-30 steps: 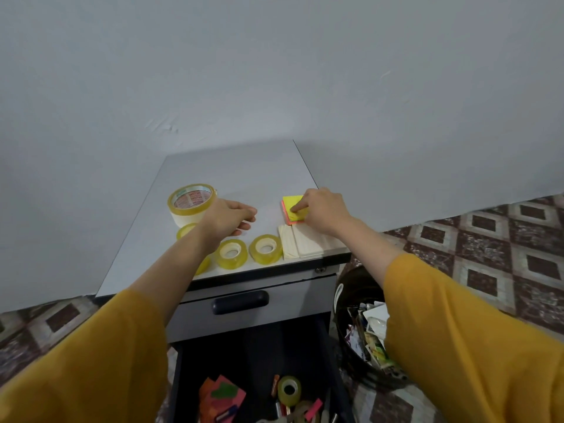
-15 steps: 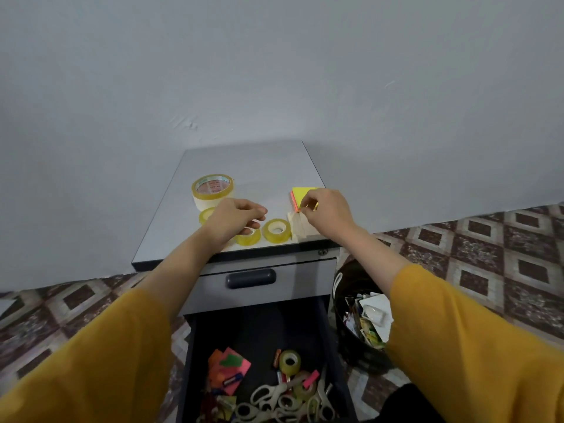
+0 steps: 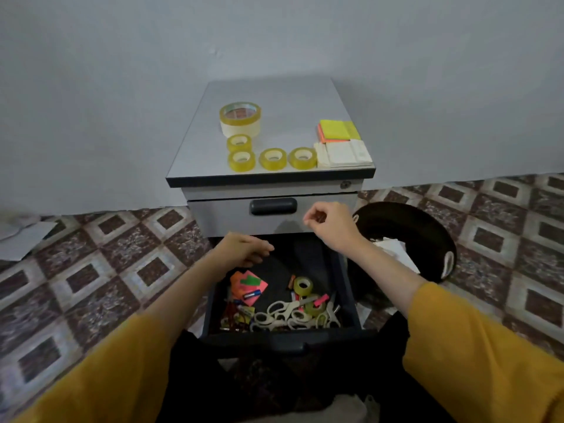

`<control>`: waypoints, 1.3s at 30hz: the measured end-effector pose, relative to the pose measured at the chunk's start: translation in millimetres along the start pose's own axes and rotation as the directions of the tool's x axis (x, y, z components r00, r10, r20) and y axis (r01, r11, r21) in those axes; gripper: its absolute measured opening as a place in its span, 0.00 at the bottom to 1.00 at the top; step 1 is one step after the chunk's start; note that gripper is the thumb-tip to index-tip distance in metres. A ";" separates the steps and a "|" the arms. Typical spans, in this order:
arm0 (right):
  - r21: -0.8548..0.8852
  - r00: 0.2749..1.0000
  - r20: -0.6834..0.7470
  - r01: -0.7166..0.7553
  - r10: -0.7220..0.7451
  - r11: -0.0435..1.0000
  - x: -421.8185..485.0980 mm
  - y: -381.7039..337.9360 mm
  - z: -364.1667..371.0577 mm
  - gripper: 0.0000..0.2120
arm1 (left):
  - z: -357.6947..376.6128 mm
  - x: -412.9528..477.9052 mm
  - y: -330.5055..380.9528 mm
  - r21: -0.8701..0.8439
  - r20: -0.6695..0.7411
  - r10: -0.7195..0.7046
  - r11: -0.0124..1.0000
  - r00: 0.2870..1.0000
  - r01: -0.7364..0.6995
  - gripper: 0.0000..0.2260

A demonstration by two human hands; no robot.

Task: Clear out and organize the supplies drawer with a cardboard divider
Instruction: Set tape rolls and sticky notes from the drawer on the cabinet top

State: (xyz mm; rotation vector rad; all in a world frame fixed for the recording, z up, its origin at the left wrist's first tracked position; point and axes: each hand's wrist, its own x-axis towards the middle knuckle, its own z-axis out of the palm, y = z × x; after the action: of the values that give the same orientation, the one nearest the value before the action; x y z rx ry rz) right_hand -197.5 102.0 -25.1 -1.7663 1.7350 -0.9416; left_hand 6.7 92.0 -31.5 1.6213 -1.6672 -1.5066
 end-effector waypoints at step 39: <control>0.106 0.760 0.371 -0.605 0.533 0.789 15.3 129.7 102.5 0.08 | 15.3 155.5 -180.2 0.877 0.150 -0.140 0.477 0.979 -0.066 0.27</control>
State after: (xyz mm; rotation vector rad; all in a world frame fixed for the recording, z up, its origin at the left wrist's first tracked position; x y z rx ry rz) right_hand -205.5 64.7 -186.6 -1.0553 1.7150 -0.5098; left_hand 39.0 4.0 -250.8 1.9794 -2.8532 -0.7846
